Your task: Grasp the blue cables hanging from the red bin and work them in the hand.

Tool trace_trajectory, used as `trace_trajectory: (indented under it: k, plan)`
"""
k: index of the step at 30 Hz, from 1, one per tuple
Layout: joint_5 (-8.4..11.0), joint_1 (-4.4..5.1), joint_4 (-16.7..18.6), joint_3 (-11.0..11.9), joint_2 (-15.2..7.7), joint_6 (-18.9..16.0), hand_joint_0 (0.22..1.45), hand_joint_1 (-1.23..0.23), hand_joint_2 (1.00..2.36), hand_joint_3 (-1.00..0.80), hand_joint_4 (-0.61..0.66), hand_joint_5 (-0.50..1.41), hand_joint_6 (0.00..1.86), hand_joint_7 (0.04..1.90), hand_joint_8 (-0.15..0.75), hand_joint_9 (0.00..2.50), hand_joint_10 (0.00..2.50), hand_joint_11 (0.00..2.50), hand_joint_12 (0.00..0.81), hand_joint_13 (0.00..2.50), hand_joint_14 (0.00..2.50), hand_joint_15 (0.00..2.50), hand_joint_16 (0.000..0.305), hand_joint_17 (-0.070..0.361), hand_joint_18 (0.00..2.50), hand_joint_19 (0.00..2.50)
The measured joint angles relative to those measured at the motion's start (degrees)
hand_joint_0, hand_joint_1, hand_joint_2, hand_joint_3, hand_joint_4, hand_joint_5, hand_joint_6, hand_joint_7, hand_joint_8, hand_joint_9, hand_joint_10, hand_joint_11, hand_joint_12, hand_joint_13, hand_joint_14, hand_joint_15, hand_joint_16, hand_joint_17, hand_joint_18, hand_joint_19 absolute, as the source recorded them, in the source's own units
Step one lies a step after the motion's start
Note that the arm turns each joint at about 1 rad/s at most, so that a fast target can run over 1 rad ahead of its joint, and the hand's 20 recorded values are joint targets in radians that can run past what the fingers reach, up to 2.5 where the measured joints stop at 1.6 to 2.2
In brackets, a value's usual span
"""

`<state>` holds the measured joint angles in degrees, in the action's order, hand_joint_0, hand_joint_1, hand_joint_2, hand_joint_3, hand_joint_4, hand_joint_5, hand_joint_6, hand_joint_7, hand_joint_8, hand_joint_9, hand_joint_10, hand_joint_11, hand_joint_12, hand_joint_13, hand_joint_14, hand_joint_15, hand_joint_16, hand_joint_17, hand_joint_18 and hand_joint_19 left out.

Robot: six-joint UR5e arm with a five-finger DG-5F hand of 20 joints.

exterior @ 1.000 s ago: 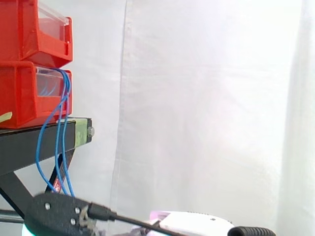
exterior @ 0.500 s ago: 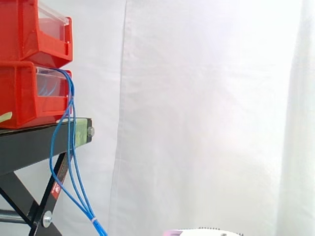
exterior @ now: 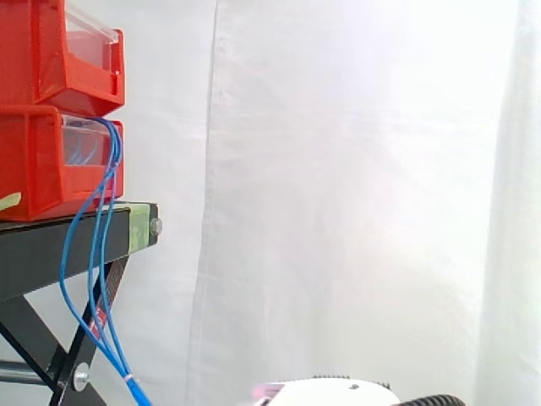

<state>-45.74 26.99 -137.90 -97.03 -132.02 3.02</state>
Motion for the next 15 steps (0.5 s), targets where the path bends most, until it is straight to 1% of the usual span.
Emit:
trace_trajectory:
  k: [3, 6, 9, 15]
  plan:
    - [0.01, 0.00, -2.7, 2.1, 0.0, 1.0, 0.86, -0.59, 1.01, -0.78, 0.30, 0.13, 0.59, 1.24, 0.663, 1.68, 2.50, 2.50, 0.790, 2.02, 2.50, 2.01, 0.228, 0.171, 2.38, 0.61]
    - [-0.07, 0.00, -4.6, 3.4, 0.0, 2.1, 0.86, -0.59, 1.01, -0.79, 0.30, 0.13, 0.59, 1.23, 0.665, 1.68, 2.50, 2.50, 0.781, 2.01, 2.50, 1.99, 0.226, 0.169, 2.37, 0.61]
    - [-0.09, 0.00, -5.3, 4.1, 0.0, 3.1, 0.86, -0.59, 1.01, -0.79, 0.30, 0.13, 0.59, 1.23, 0.661, 1.67, 2.50, 2.50, 0.782, 2.01, 2.50, 2.00, 0.223, 0.167, 2.37, 0.59]
    - [-0.02, 0.00, -5.6, 4.4, 0.0, 4.3, 0.86, -0.59, 1.01, -0.78, 0.31, 0.13, 0.59, 1.24, 0.664, 1.69, 2.50, 2.50, 0.779, 2.01, 2.50, 1.99, 0.224, 0.168, 2.37, 0.60]
